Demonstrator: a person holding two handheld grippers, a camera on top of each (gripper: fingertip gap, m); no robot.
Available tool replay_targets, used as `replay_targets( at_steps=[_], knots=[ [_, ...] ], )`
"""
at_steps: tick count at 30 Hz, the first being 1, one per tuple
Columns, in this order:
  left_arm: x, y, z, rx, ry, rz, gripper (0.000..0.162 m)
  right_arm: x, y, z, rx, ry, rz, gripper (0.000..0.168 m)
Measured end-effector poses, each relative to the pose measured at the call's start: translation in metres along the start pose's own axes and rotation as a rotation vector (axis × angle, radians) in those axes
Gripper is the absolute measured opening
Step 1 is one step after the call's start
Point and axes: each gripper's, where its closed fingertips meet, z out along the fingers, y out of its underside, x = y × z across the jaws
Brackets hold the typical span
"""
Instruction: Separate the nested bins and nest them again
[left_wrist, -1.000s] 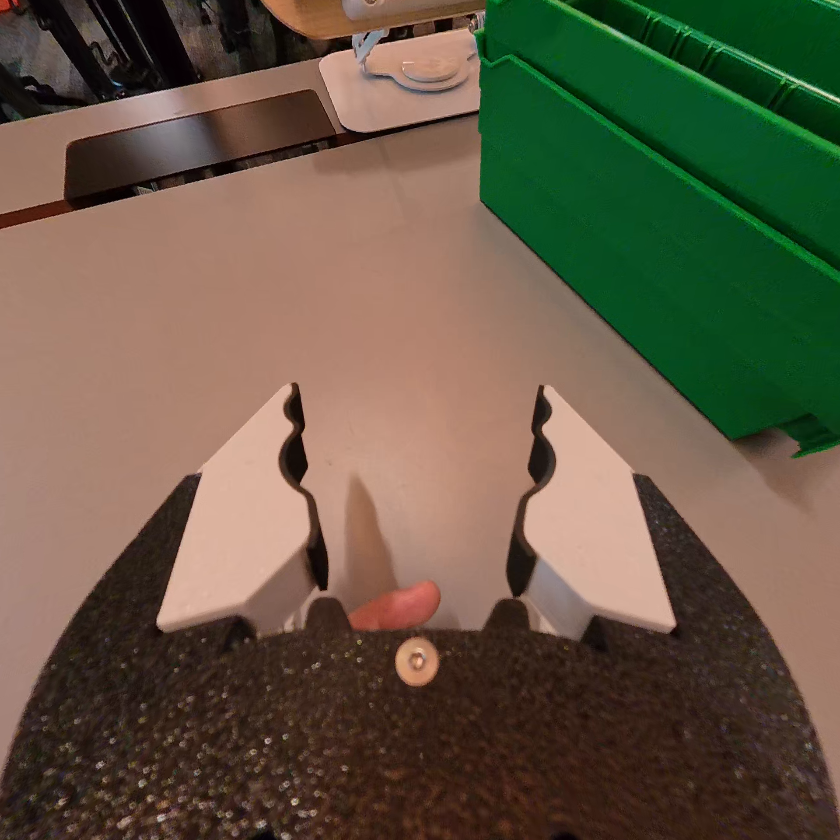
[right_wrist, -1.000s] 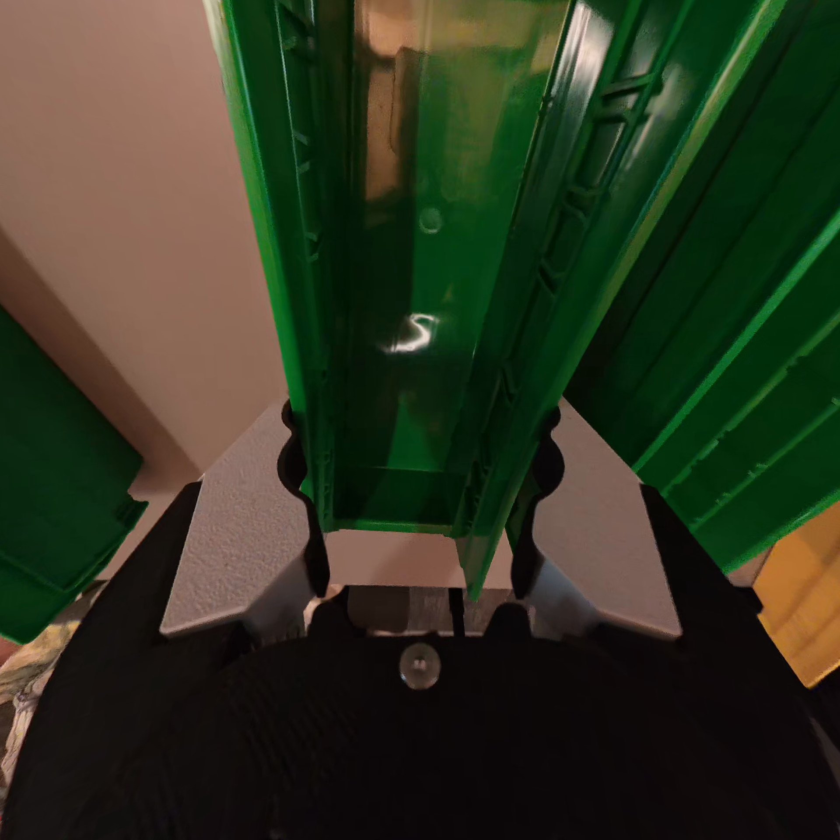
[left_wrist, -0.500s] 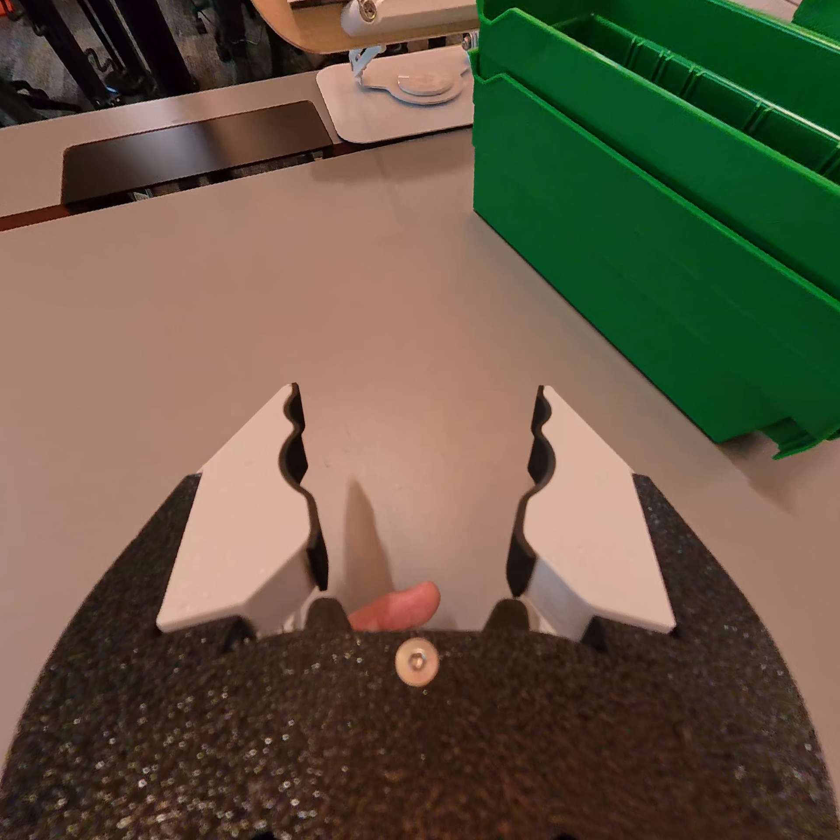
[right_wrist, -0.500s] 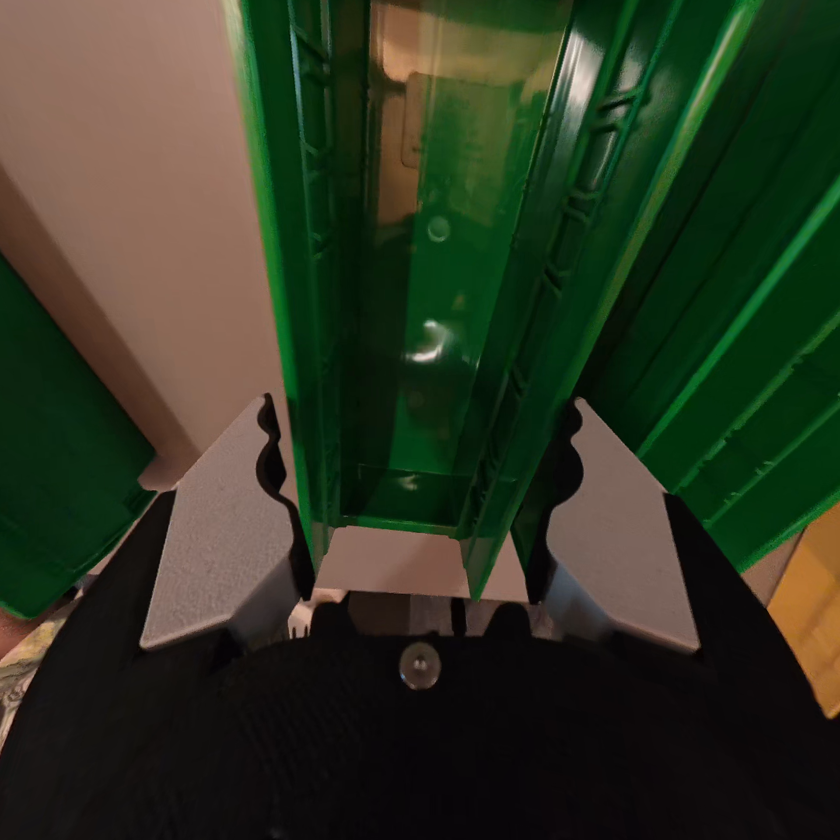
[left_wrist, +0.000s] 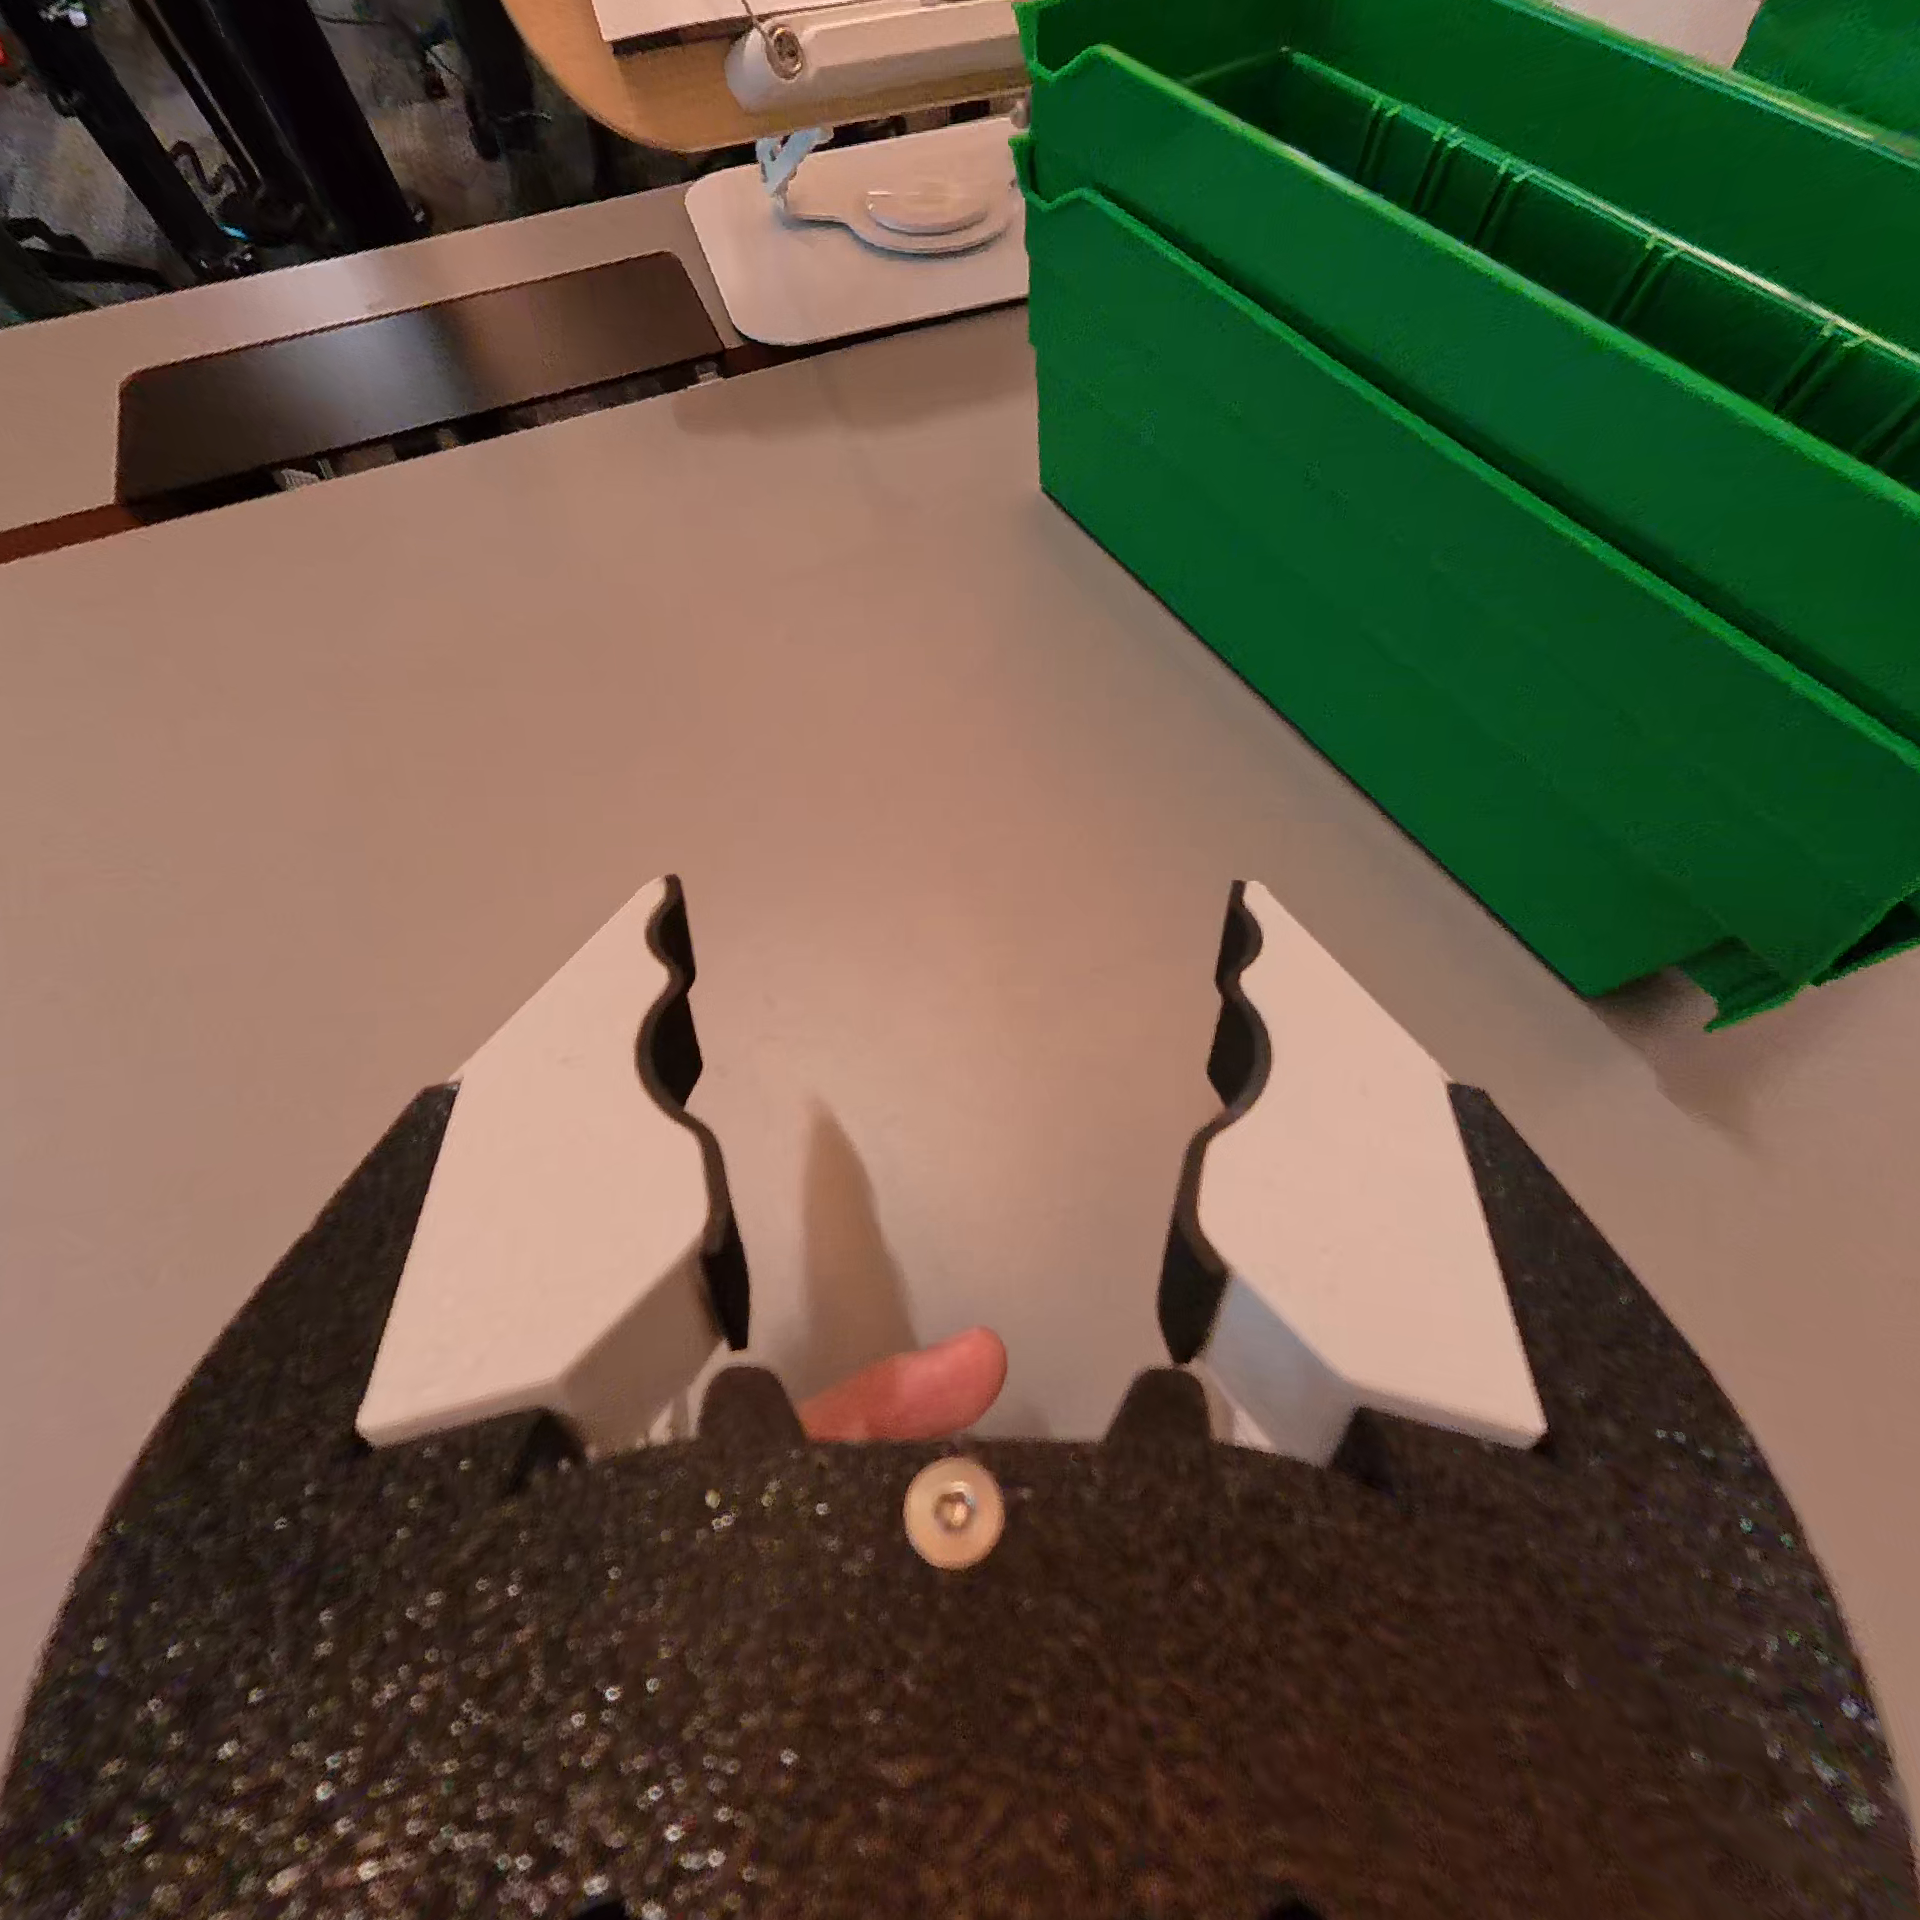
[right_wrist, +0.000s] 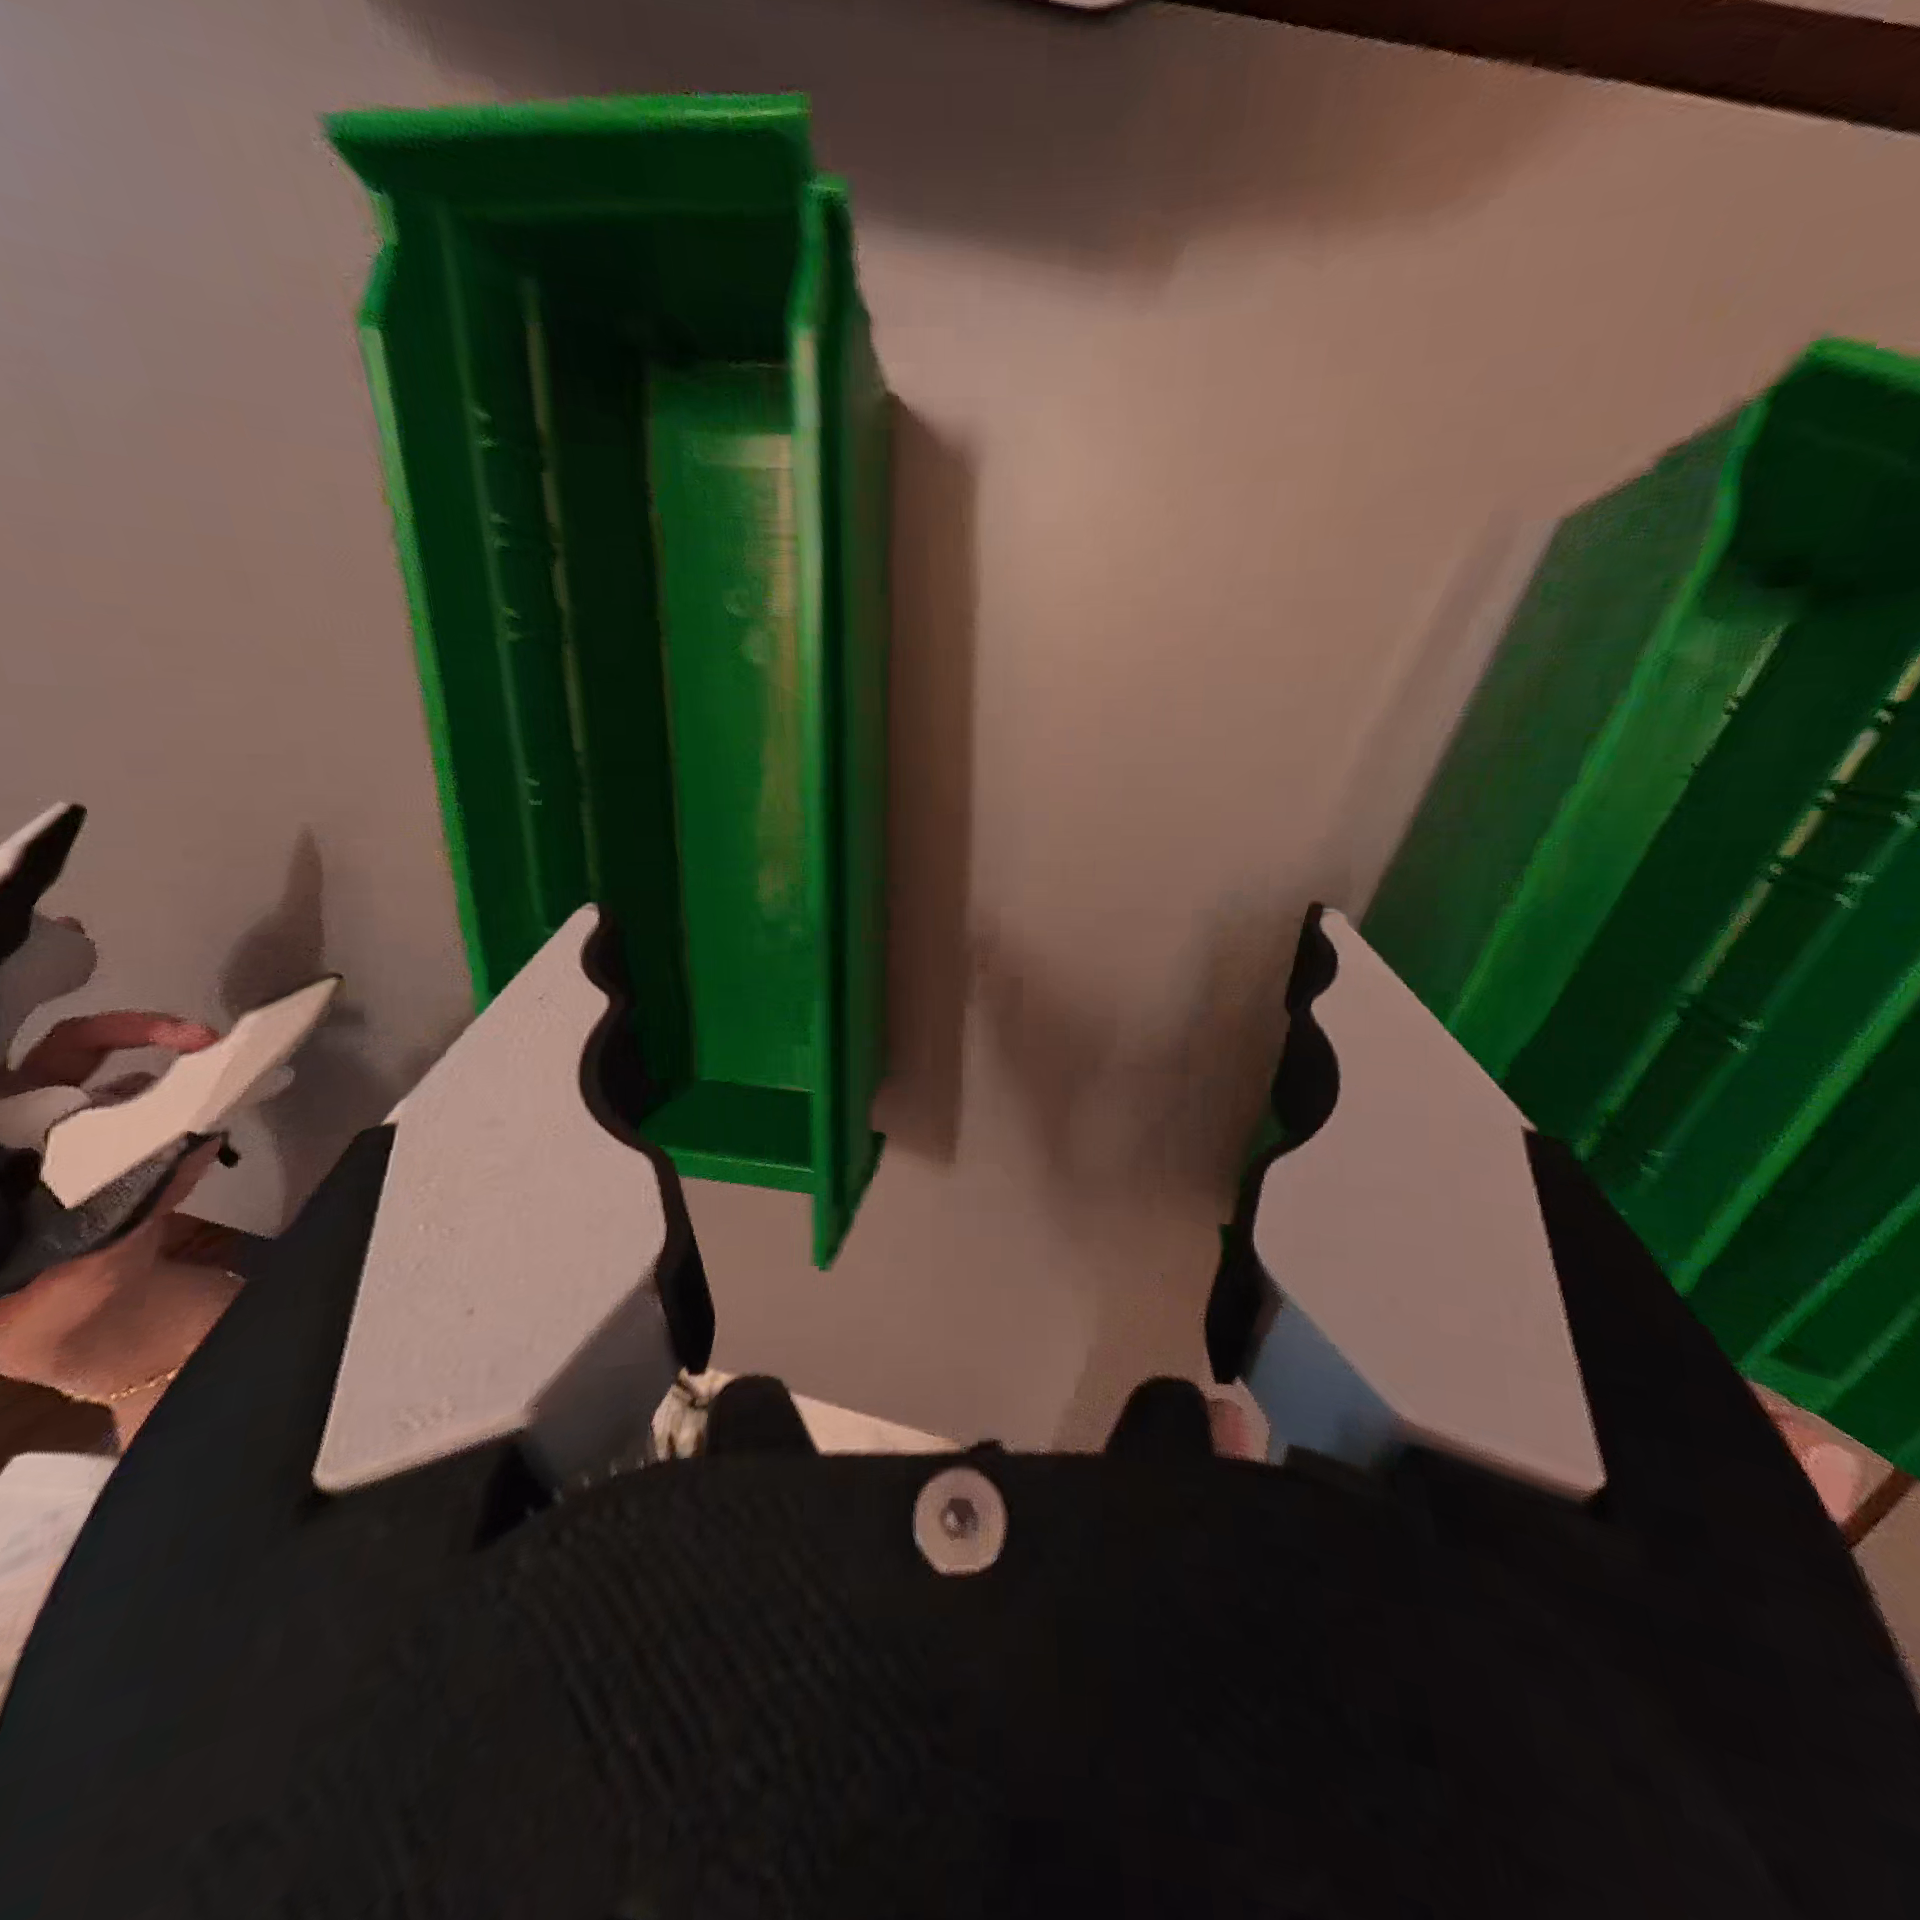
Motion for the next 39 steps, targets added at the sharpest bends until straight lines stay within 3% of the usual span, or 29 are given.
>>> replay_targets(
  at_steps=[5,9,16,36,39],
  knots=[
    [0.004,-0.008,-0.010,0.030,0.000,0.021,0.100,-0.063,0.001,0.026,-0.043,-0.020,-0.061,0.124],
    [0.003,-0.013,-0.017,0.053,0.007,0.012,0.100,-0.068,0.006,0.048,-0.084,0.097,-0.096,0.110],
    [-0.005,-0.019,-0.024,0.084,0.011,-0.022,0.100,-0.082,0.008,0.069,-0.100,0.067,-0.058,0.105],
    [-0.007,-0.020,-0.025,0.086,0.011,-0.032,0.100,-0.081,0.020,0.088,-0.161,0.103,-0.062,0.127],
    [-0.007,-0.019,-0.025,0.084,0.009,-0.029,0.100,-0.080,0.022,0.090,-0.173,0.088,-0.043,0.119]
  ],
)
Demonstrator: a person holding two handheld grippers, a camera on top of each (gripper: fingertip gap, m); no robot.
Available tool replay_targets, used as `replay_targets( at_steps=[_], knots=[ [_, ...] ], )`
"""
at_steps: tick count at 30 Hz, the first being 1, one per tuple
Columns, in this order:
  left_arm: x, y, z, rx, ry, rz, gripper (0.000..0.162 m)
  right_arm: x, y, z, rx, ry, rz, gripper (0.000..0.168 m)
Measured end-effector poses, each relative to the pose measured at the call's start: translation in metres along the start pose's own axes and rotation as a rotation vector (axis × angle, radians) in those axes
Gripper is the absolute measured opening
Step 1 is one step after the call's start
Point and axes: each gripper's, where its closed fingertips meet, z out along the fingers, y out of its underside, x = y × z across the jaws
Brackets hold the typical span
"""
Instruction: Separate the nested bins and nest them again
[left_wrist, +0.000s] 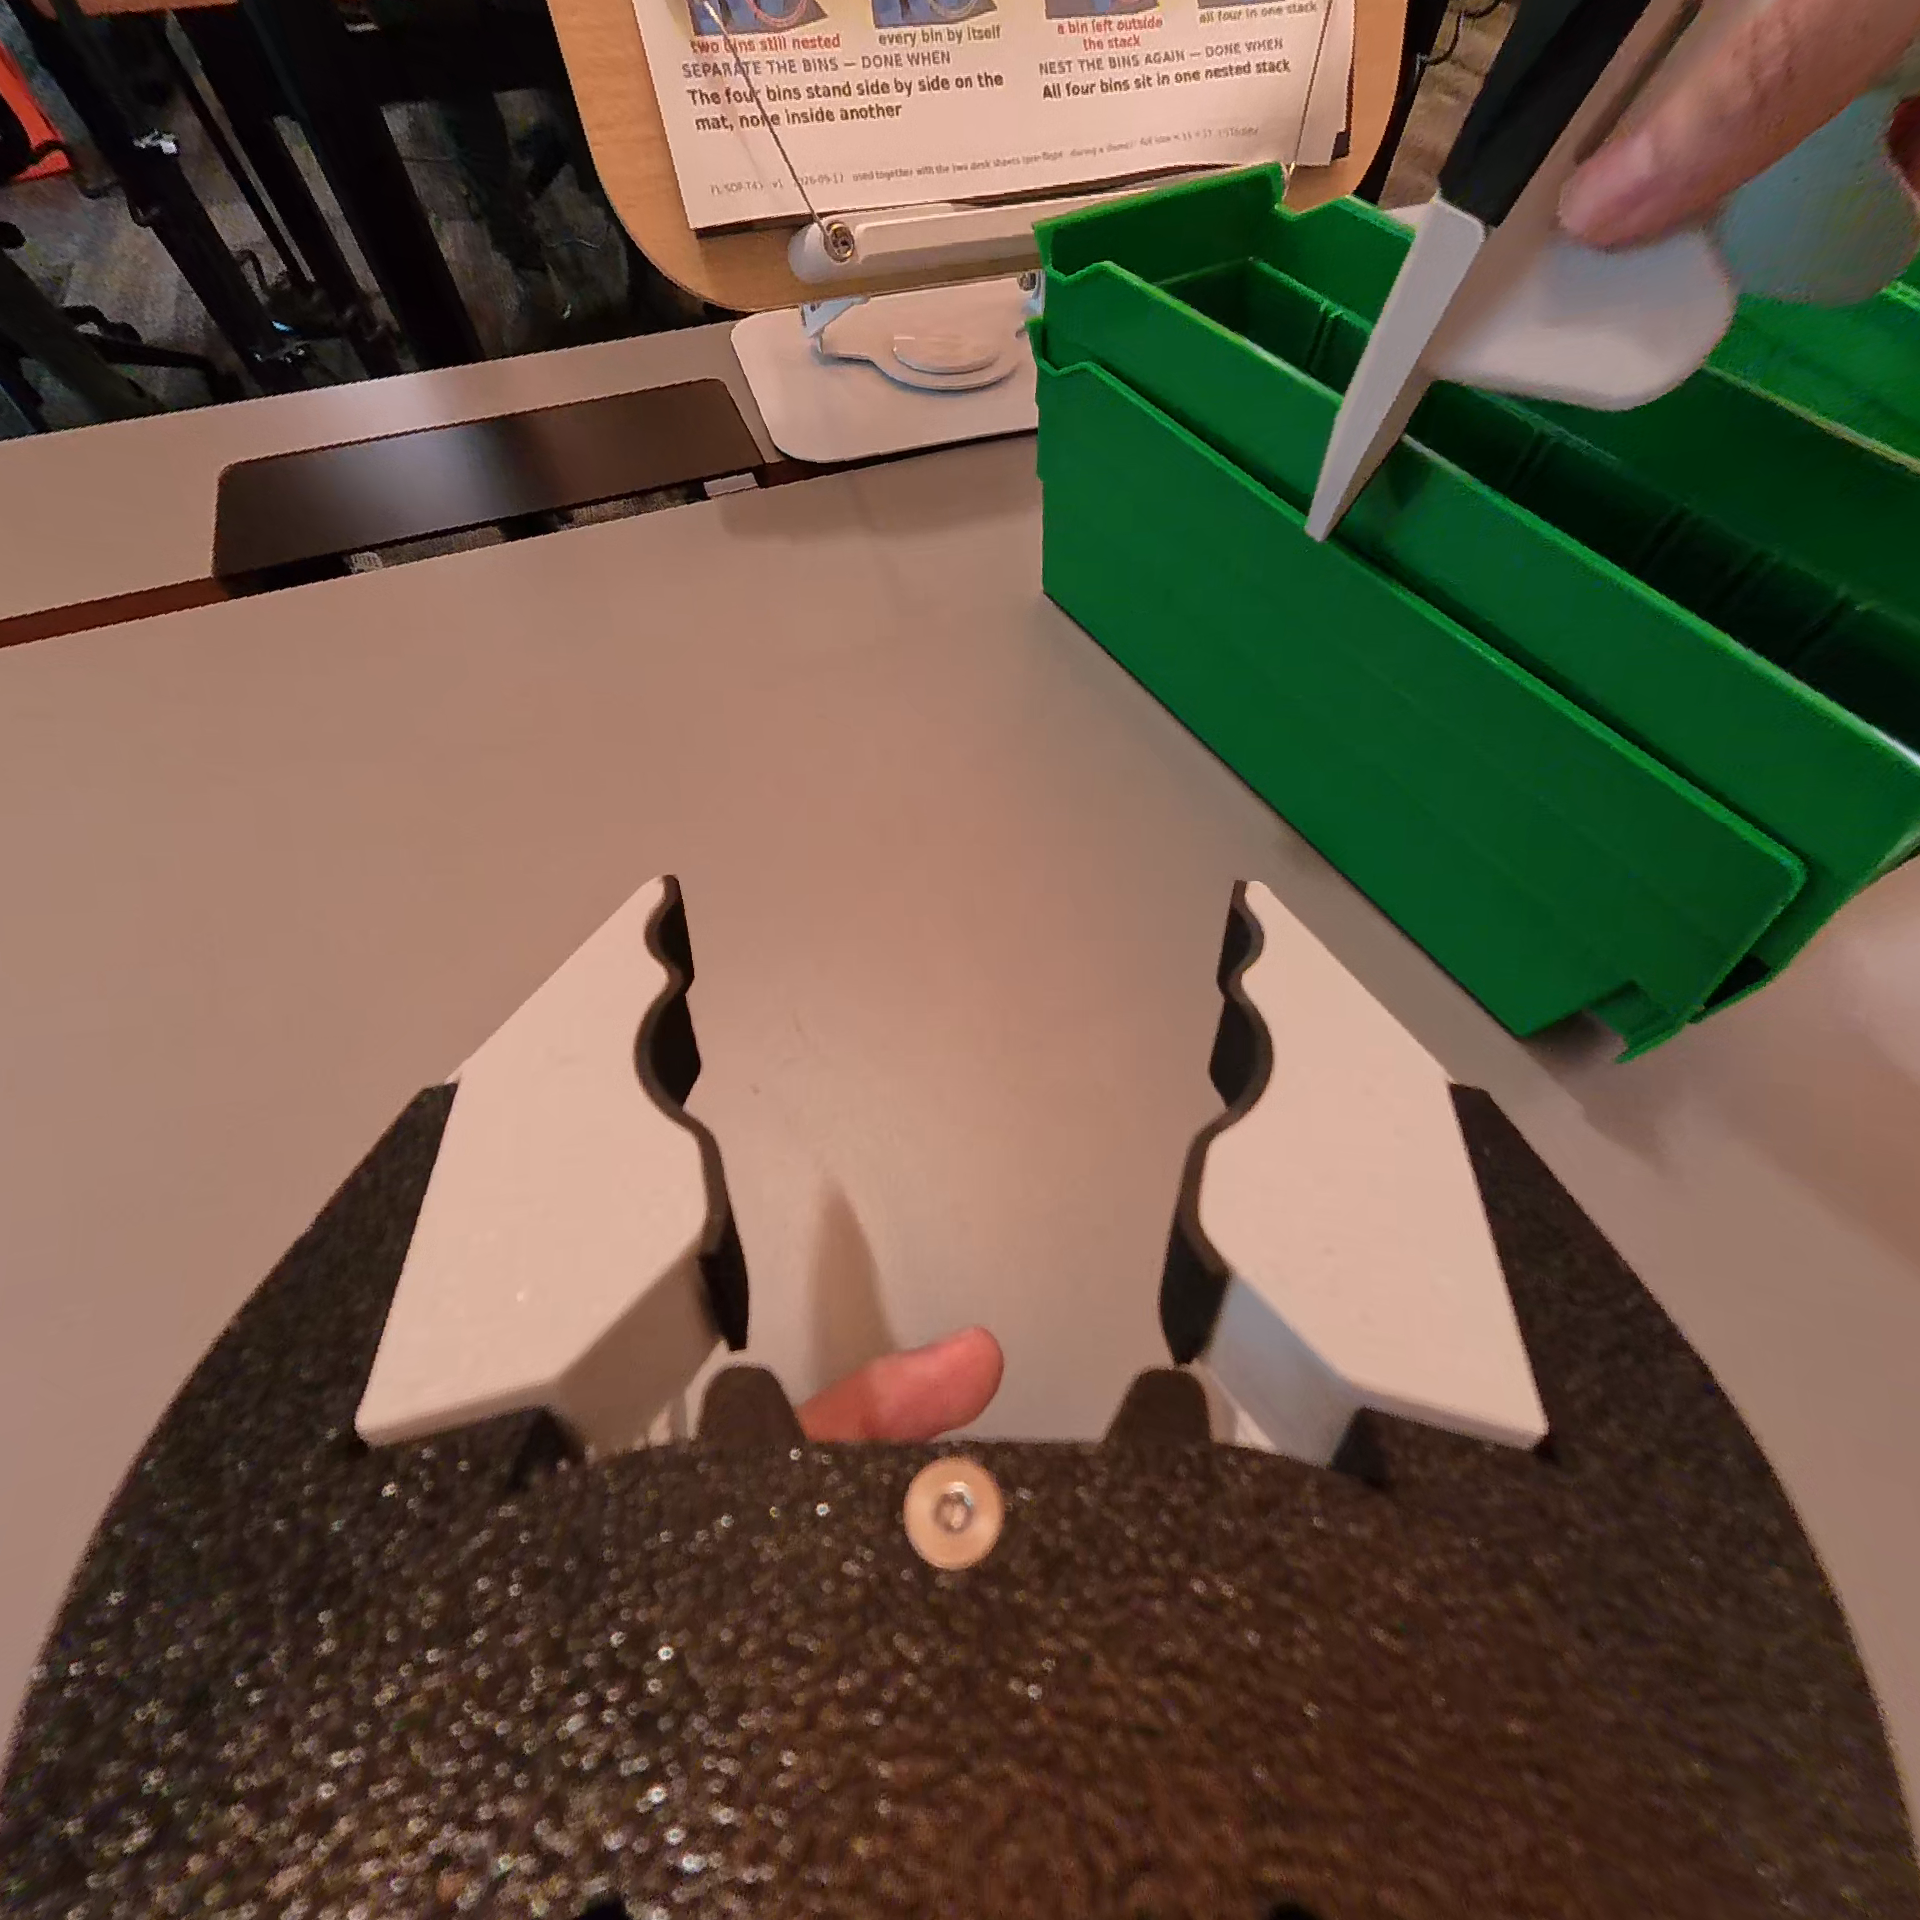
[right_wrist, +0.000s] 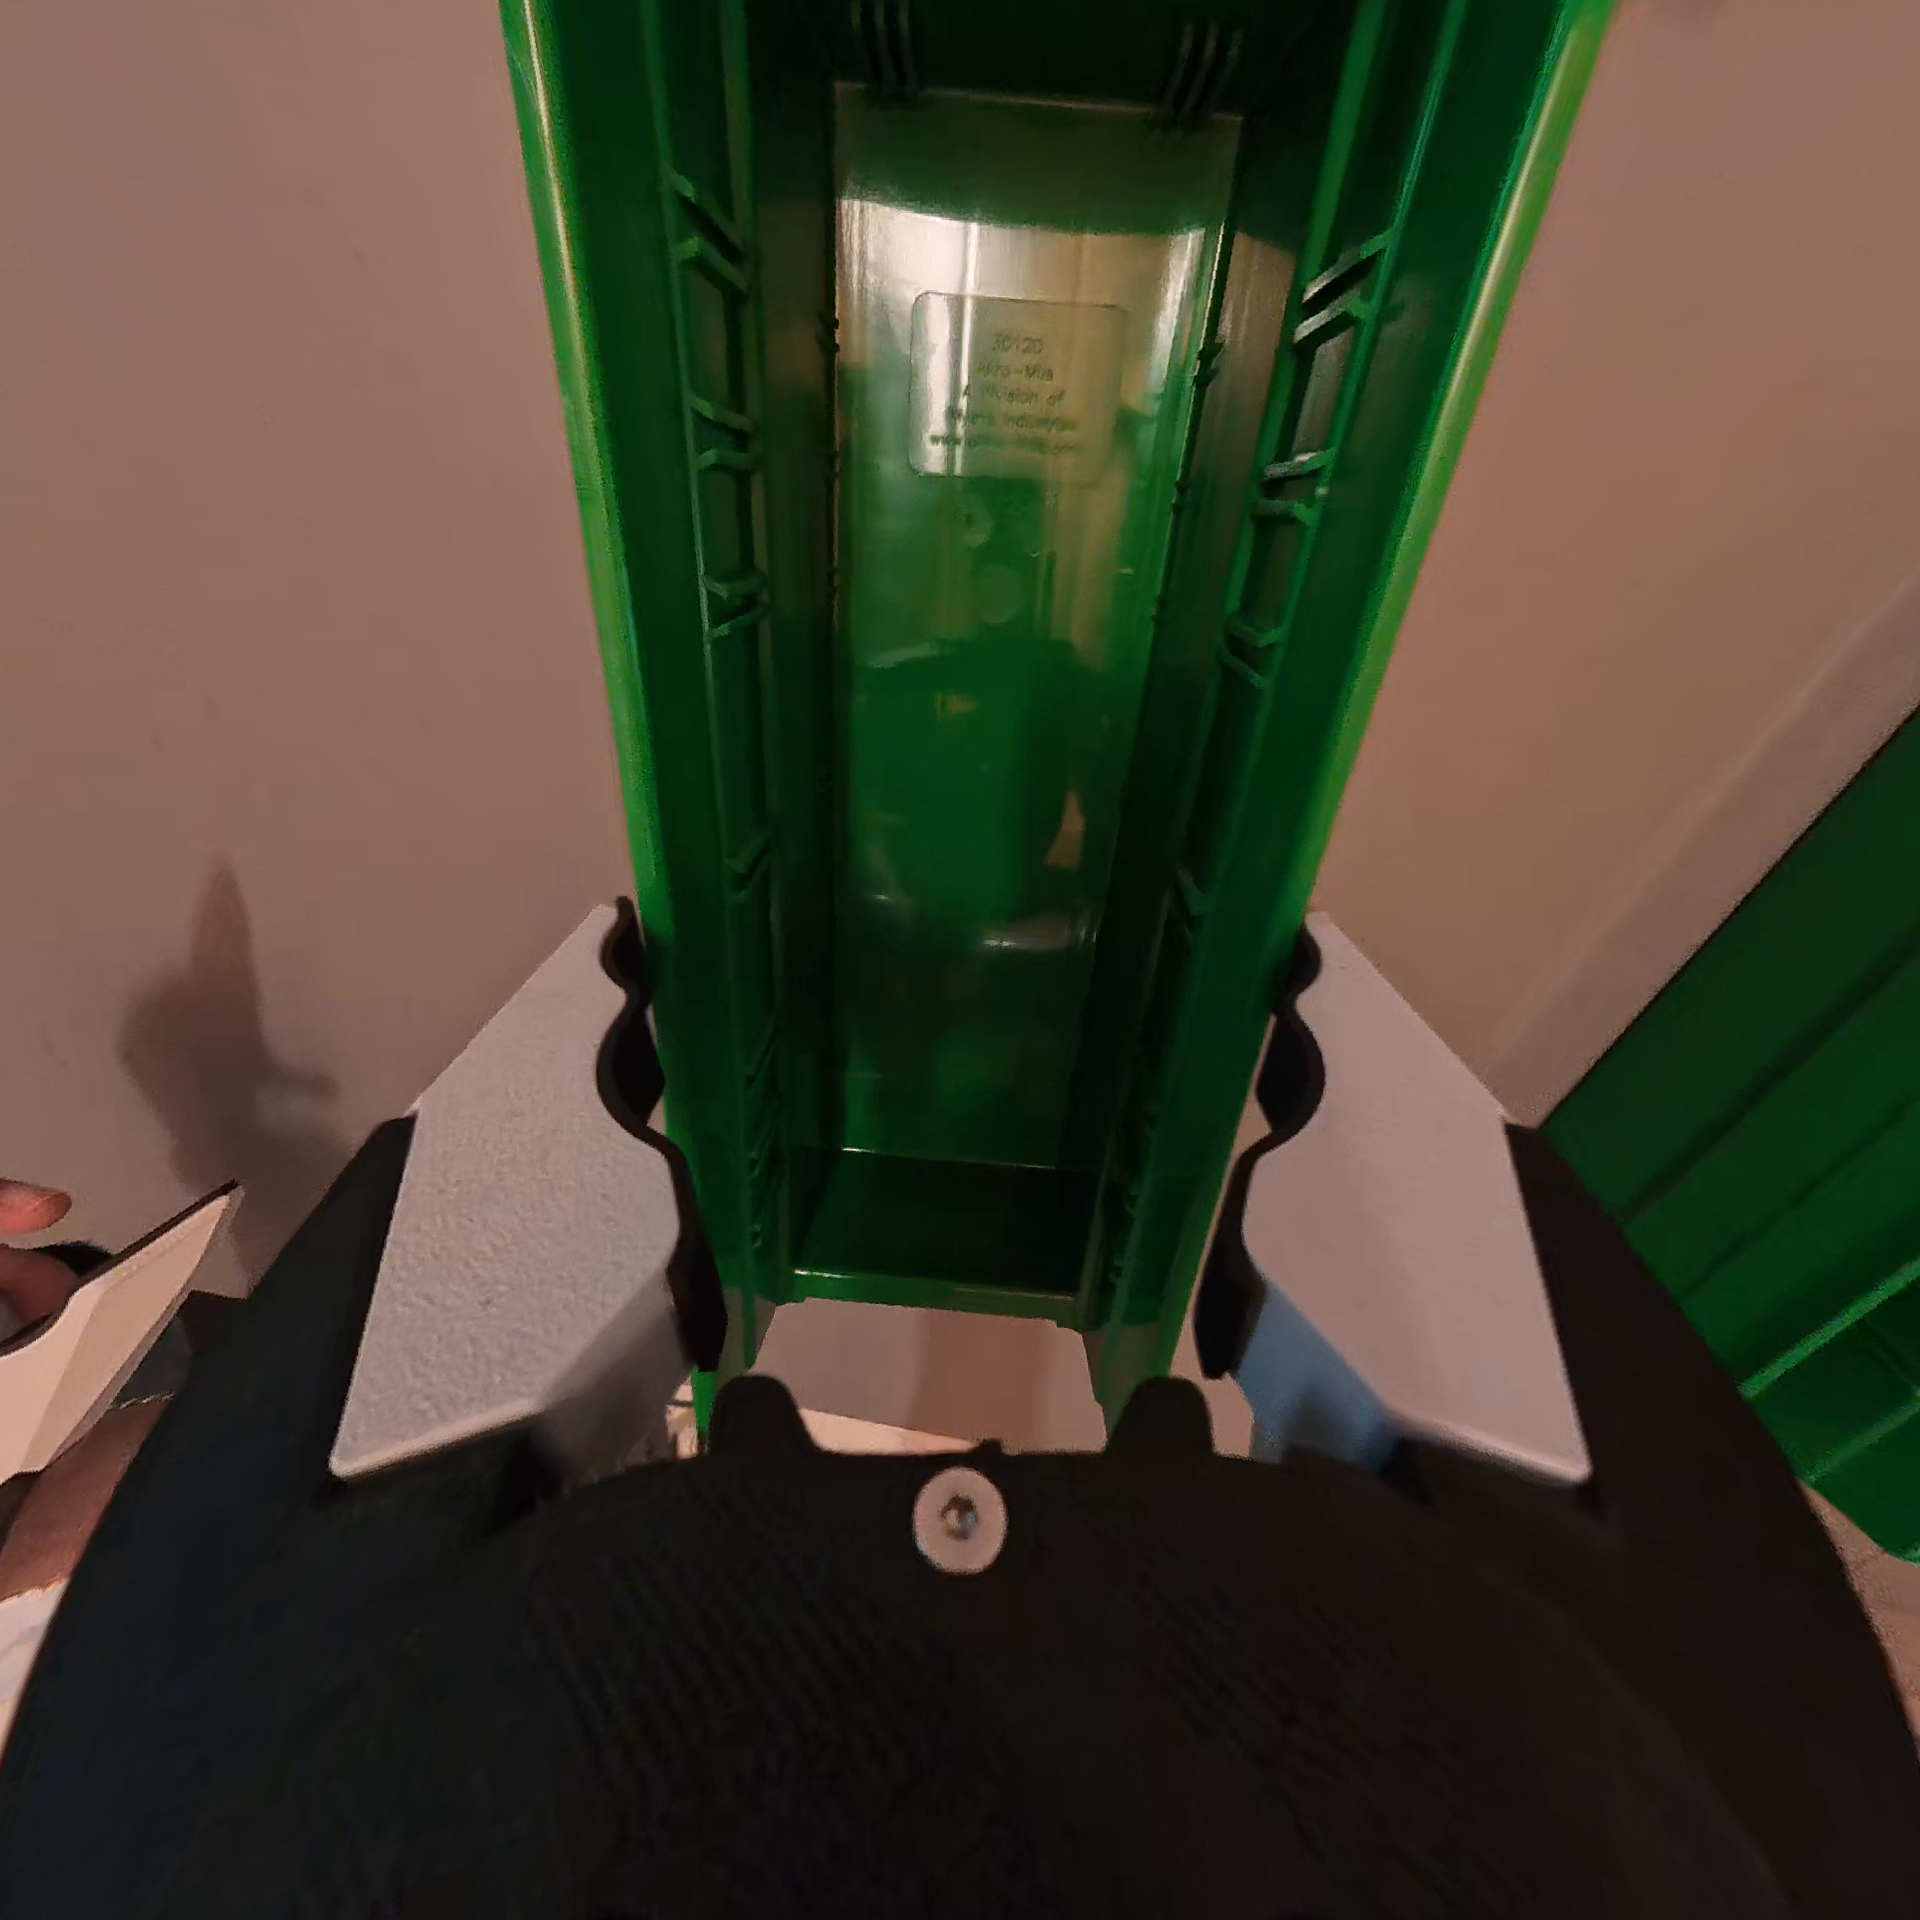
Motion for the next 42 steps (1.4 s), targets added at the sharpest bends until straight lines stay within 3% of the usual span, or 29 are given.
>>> replay_targets(
  at_steps=[8,24,42],
  knots=[
    [-0.003,0.000,0.000,0.000,-0.002,-0.006,0.100,0.003,0.004,-0.003,-0.046,-0.007,-0.003,0.109],
    [-0.002,-0.002,-0.002,0.009,0.001,-0.006,0.100,0.007,0.009,-0.010,-0.065,-0.021,-0.016,0.108],
    [0.000,-0.007,-0.007,0.029,0.009,-0.010,0.100,-0.001,-0.012,-0.103,0.055,-0.132,0.019,0.104]
  ],
)
